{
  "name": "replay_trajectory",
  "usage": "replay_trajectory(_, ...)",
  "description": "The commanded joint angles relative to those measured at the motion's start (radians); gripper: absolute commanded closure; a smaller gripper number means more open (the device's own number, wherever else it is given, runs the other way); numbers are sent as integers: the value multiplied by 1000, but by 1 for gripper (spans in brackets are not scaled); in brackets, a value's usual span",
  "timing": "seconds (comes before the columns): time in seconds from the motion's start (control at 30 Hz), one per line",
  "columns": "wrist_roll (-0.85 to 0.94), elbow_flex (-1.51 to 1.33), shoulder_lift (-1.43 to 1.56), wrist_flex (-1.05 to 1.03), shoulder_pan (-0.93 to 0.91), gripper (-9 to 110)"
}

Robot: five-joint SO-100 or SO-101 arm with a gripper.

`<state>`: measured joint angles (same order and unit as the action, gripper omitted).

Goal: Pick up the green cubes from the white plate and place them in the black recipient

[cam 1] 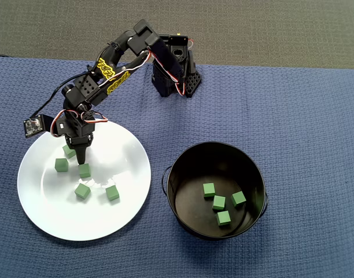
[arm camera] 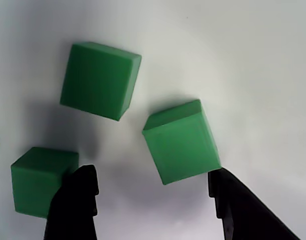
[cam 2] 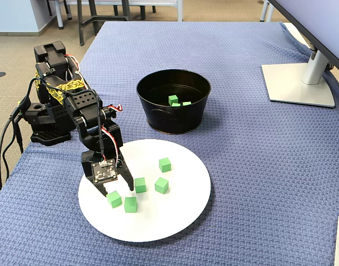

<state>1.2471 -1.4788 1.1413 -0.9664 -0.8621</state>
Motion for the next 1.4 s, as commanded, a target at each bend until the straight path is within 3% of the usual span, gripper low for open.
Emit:
replay_trajectory(0.0,15,63,14,-31,-21,81)
replay_trajectory(0.7,187,115,-21,-48,-49,80)
replay_trajectory(1.37,196,187,-69,-38,-54,80)
